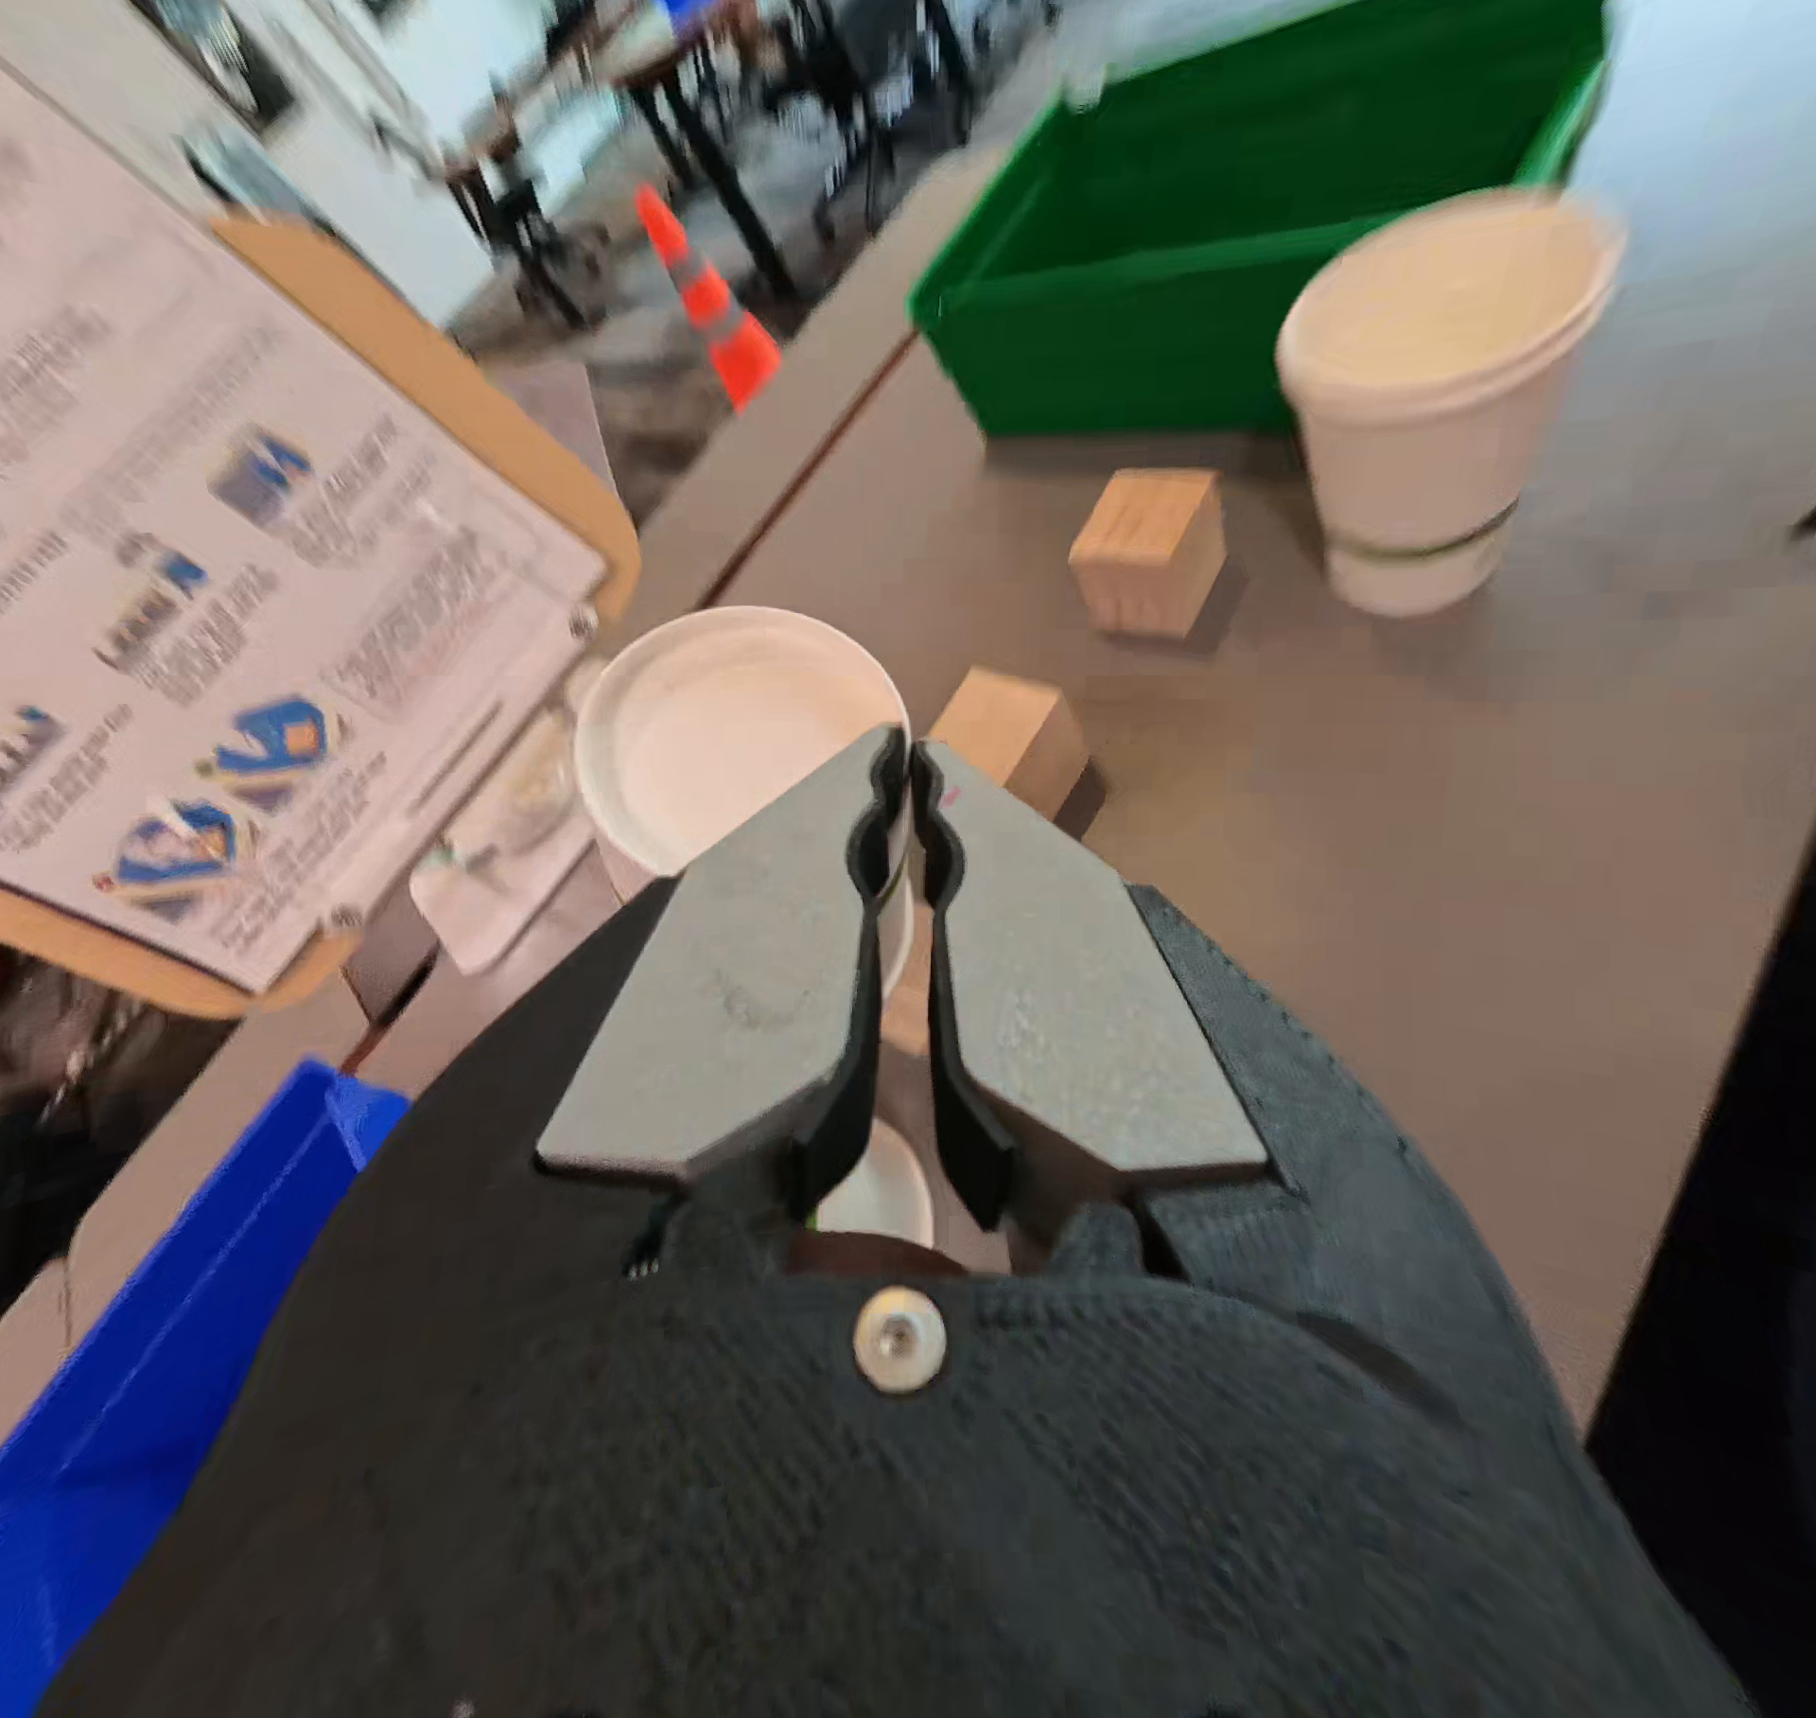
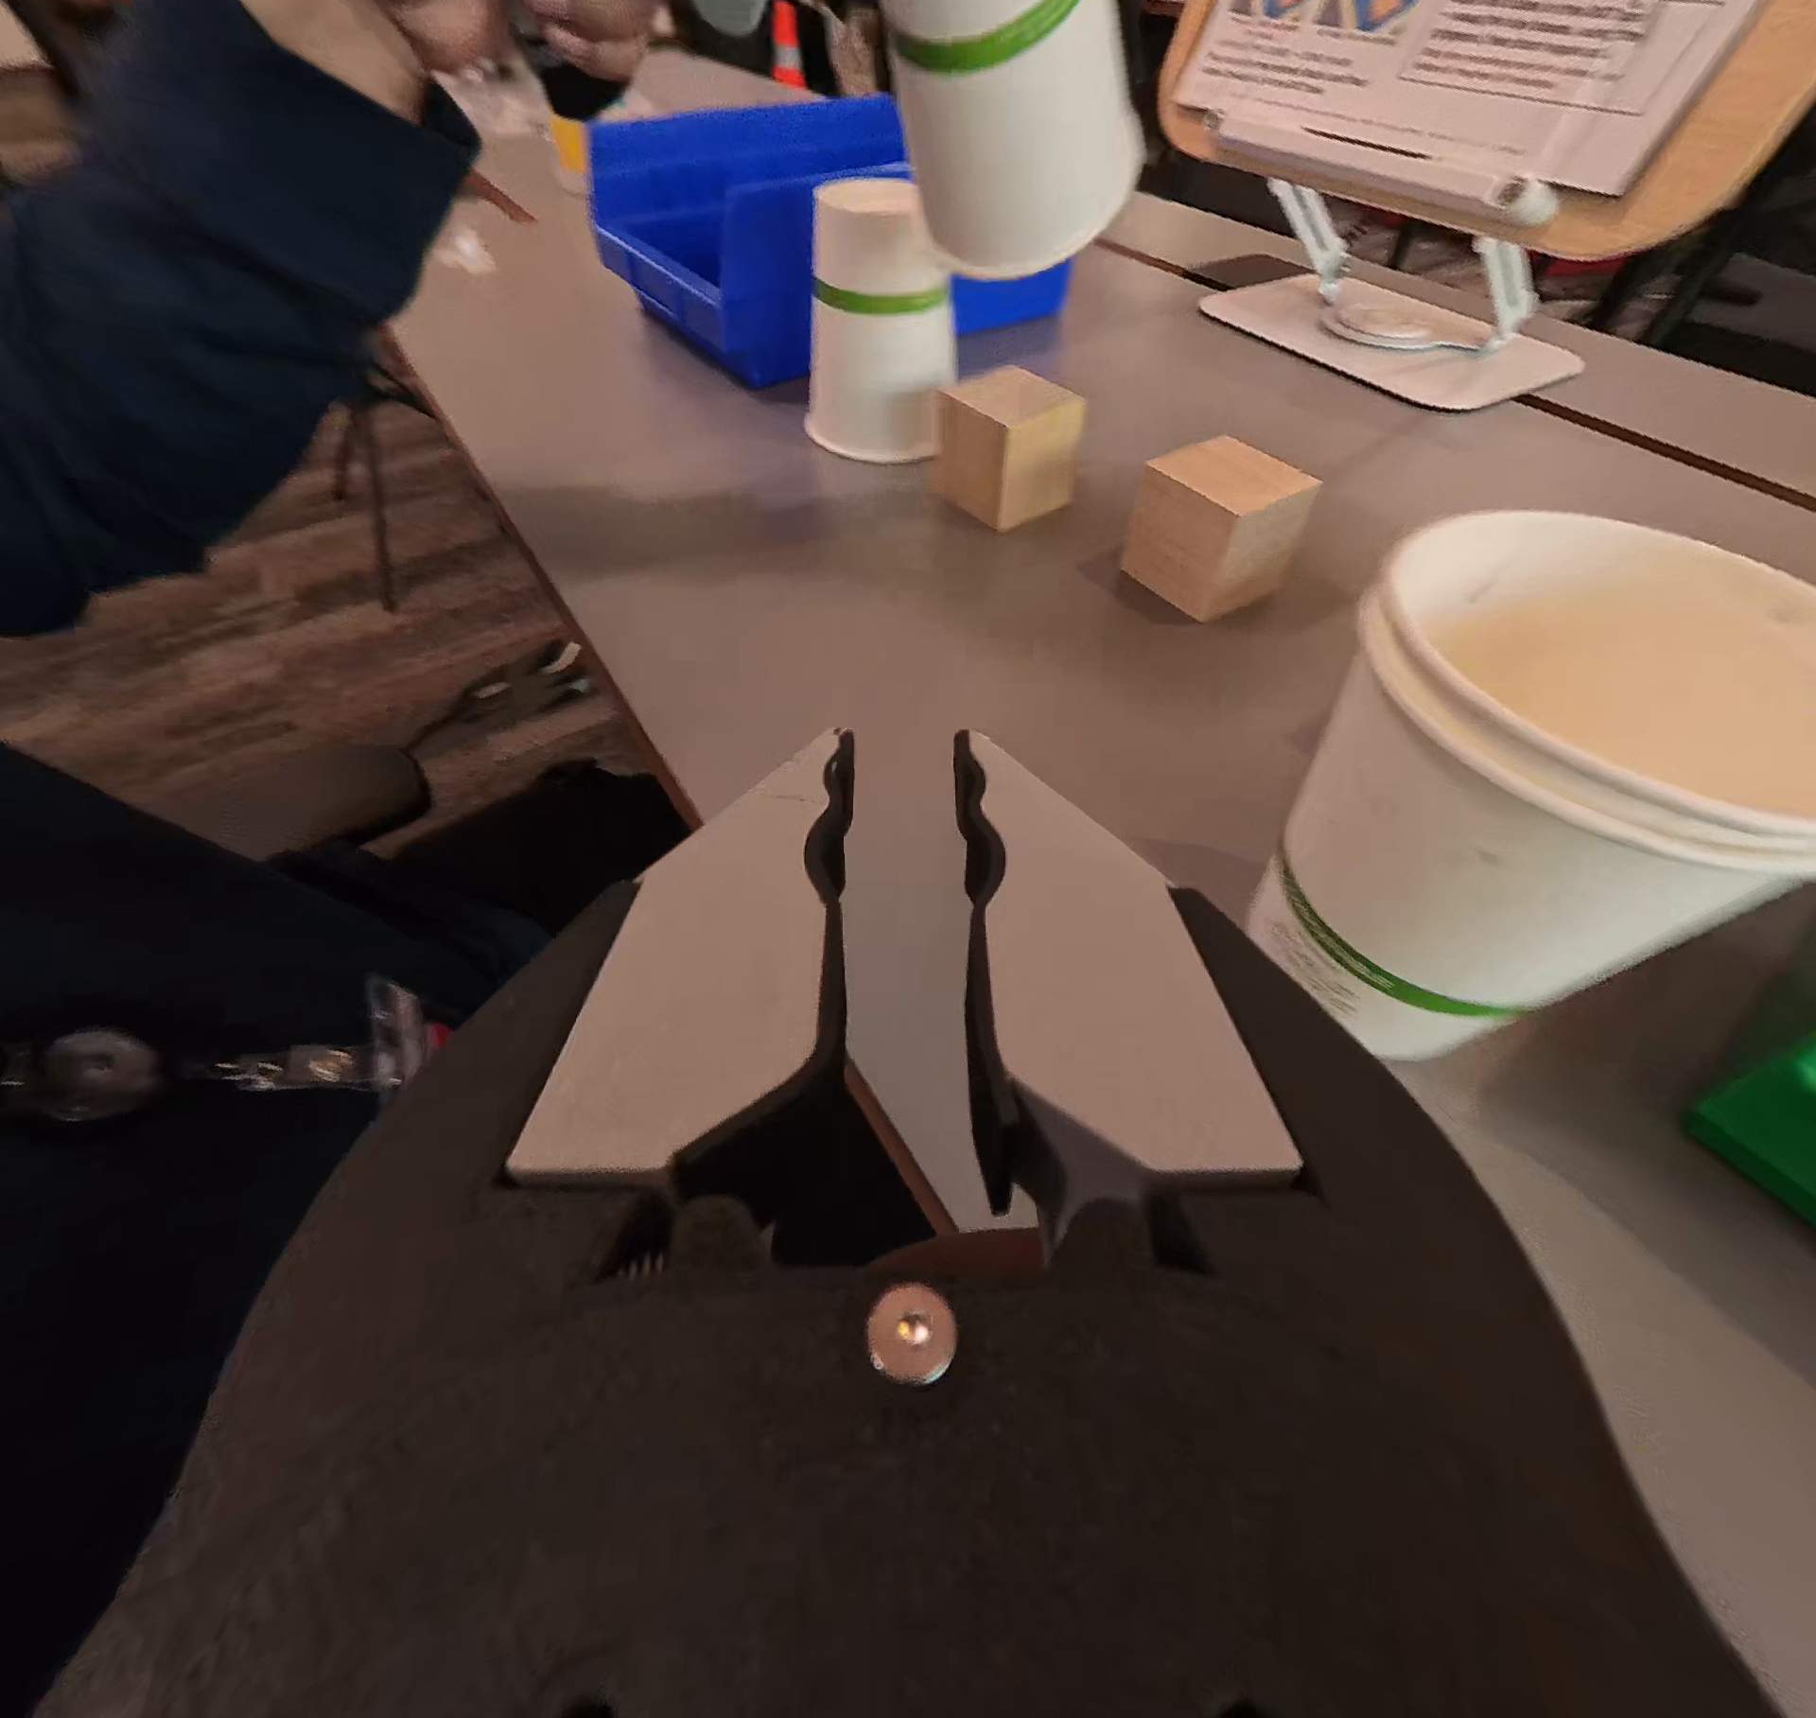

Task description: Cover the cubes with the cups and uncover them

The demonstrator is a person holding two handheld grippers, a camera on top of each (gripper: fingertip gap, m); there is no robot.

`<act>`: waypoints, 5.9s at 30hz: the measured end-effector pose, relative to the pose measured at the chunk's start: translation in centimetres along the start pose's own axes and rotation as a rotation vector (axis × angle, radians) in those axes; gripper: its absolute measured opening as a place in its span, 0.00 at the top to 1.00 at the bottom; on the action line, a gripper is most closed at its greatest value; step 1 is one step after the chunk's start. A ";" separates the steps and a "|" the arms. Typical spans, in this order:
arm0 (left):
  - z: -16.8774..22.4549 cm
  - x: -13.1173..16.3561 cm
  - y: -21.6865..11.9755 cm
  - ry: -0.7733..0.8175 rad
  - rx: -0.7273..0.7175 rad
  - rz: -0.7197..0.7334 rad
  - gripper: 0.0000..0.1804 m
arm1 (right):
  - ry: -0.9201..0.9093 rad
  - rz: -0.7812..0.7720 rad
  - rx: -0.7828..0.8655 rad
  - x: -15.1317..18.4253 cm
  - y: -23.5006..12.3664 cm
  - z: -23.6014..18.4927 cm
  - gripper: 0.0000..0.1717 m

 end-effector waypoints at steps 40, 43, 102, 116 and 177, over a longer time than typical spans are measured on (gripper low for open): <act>4.2 3.4 9.3 -0.265 0.448 0.271 1.00 | -0.330 -0.907 -0.178 -8.5 -3.5 10.3 1.00; 2.6 4.1 8.9 -0.294 0.401 0.274 1.00 | -0.362 -1.014 -0.183 -7.4 -2.5 10.8 1.00; -9.1 11.5 0.1 -0.137 -0.095 -0.434 0.98 | -0.082 -0.235 0.006 0.9 -4.9 -1.1 0.79; 6.0 -4.0 -8.9 -0.109 0.408 0.326 1.00 | 0.256 0.206 -0.218 -5.7 1.0 -3.2 0.61; 5.8 8.6 13.5 -0.098 0.183 0.012 0.95 | -0.293 -0.824 -0.076 -7.4 -2.6 12.6 0.99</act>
Point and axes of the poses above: each gripper's, where its closed fingertips meet, y out along the fingers, x out of its underside, z = x × y across the jaws, the point moved 4 cm from there along -y, back along the fingers, and after that the axes turned 14 degrees about -y, right-handed, at the moved point
